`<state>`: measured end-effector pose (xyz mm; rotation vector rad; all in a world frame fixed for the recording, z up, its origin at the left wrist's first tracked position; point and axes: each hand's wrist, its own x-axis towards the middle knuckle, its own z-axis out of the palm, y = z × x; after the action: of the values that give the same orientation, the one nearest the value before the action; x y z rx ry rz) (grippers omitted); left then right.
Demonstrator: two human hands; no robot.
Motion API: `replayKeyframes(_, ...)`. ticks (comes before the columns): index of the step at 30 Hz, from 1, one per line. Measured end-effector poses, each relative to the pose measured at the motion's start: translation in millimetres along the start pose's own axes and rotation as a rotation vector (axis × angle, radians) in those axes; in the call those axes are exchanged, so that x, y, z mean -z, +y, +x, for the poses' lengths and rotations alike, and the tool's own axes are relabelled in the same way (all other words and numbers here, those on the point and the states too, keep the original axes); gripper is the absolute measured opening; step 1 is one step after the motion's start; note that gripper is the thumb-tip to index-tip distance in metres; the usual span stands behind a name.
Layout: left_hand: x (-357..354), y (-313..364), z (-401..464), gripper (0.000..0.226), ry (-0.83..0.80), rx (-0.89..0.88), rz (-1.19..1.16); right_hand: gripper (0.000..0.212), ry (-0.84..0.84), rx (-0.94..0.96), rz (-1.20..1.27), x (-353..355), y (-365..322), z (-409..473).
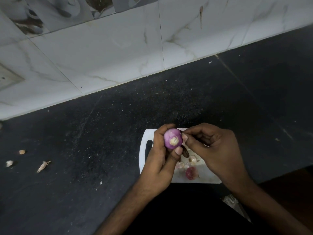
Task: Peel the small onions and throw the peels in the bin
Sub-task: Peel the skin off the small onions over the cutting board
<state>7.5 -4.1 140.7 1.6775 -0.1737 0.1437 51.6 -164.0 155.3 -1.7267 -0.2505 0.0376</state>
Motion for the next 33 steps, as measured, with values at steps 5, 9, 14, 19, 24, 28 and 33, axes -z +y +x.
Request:
replayKeyframes(5,0.3,-2.5,-2.3,0.042,0.033,0.043,-0.095,0.003,0.005,0.05,-0.098,-7.5,0.8,0.1)
replayKeyframes(9,-0.1,0.4,-3.4,0.04,0.058,0.06,-0.193,0.003,0.038,0.097,-0.19,-9.8,2.4,-0.9)
replayKeyframes(14,1.1,2.3,-1.7,0.04,0.067,0.035,-0.276,0.015,0.151,0.065,-0.269,0.9,6.5,3.2)
replayKeyframes(19,-0.3,-0.8,-3.2,0.04,0.077,0.053,-0.291,0.024,0.003,0.184,-0.348,1.7,4.4,1.1)
replayKeyframes(24,-0.3,0.6,-1.0,0.04,0.095,0.058,-0.251,0.025,-0.028,0.237,-0.278,0.4,-5.9,-0.8)
replayKeyframes(28,-0.5,1.4,-3.8,0.04,0.039,0.053,-0.199,0.016,-0.016,0.303,-0.297,1.7,-4.9,1.4)
replayKeyframes(33,4.4,4.1,-5.9,0.045,-0.022,0.094,-0.214,0.014,-0.031,0.313,-0.25,7.8,-3.5,3.9)
